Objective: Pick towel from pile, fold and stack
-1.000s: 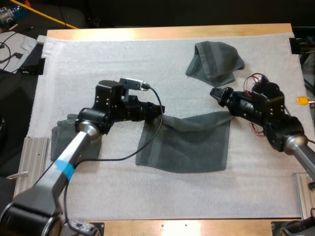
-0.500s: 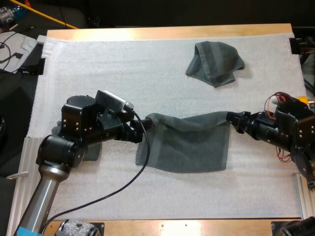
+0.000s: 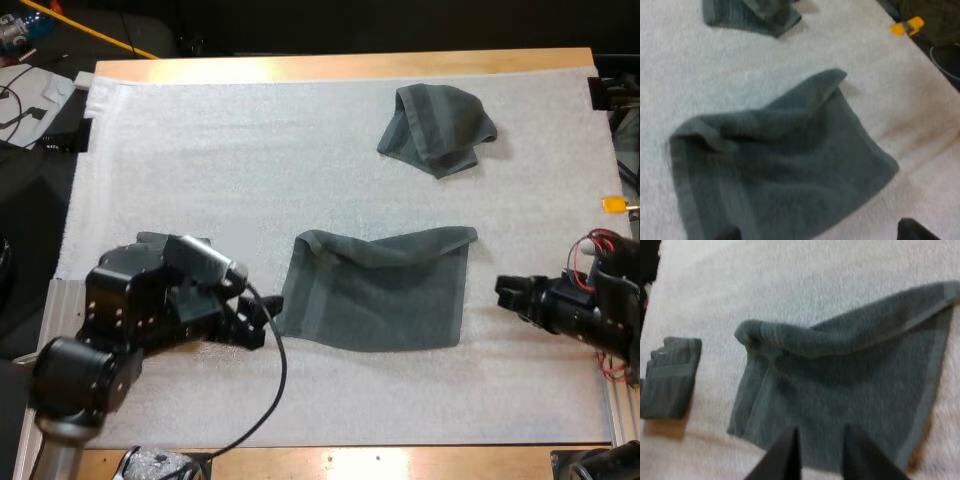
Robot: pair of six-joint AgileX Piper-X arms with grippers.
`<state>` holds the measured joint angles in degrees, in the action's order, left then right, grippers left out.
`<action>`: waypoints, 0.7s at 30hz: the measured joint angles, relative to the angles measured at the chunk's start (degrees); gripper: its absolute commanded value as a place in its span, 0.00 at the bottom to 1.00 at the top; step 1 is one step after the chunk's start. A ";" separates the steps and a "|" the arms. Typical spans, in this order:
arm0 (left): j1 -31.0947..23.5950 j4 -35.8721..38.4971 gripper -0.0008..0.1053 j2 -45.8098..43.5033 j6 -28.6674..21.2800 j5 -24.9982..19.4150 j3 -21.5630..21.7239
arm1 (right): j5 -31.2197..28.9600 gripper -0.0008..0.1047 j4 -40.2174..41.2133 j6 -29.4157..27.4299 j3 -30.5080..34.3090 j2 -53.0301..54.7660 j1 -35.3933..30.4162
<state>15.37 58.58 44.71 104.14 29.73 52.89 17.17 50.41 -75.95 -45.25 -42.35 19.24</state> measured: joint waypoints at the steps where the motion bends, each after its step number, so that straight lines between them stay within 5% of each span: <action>1: 0.00 1.31 0.58 -0.86 0.01 -0.23 0.00 | -0.01 0.03 1.00 -0.30 0.00 0.57 0.00; 11: 0.00 6.44 0.58 -3.35 -1.23 -0.72 0.00 | -0.69 0.01 6.23 -1.61 0.00 0.00 0.00; 21: 0.00 6.73 0.58 -3.21 -0.97 -1.19 0.00 | 2.98 0.01 -1.85 -1.40 0.97 -14.12 3.56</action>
<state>15.37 65.31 41.50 103.18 28.54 52.89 20.14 48.57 -77.35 -44.28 -56.47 22.80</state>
